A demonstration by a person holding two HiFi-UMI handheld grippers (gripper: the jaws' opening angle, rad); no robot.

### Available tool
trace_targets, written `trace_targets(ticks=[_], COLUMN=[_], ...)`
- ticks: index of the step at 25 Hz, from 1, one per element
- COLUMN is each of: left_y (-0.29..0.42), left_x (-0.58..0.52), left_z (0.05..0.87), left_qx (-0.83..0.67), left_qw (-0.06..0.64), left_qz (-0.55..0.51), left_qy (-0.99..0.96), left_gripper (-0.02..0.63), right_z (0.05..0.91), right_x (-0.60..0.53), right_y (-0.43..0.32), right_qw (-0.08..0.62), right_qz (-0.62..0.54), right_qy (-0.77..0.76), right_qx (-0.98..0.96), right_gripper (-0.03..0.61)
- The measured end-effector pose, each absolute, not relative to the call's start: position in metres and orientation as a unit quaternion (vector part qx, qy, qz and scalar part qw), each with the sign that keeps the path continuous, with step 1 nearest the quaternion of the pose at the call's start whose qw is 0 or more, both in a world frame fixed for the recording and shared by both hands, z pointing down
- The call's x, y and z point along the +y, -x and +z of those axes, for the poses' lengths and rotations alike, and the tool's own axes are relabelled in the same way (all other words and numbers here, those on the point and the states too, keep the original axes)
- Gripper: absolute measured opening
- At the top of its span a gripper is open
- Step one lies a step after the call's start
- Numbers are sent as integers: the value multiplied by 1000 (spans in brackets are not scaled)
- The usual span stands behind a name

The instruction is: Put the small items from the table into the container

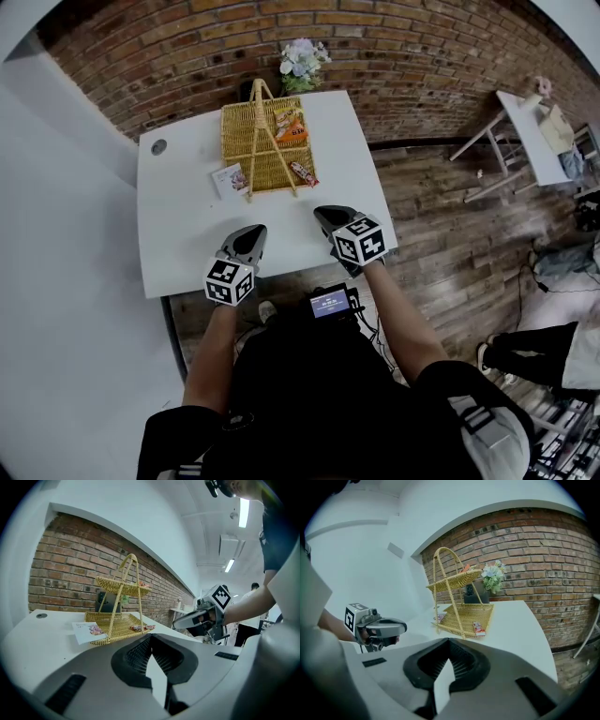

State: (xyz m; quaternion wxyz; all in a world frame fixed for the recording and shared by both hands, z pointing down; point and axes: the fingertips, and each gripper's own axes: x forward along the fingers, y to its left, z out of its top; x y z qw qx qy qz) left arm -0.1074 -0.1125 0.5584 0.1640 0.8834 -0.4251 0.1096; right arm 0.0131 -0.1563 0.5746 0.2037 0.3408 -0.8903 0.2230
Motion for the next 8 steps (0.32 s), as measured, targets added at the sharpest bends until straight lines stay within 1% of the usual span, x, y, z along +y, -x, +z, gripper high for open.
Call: trace_targets(ticks=[8], left_y=[109], left_x=[-114], left_z=[555], left_qx=[-427], left_qw=[163], left_qz=[111], left_qy=[-883], left_gripper=[9], right_z=[572], right_x=[-158], right_y=[-12], right_qw=[207], right_qz=[218], right_qy=[-335], right_qx=[-893], right_gripper=[14])
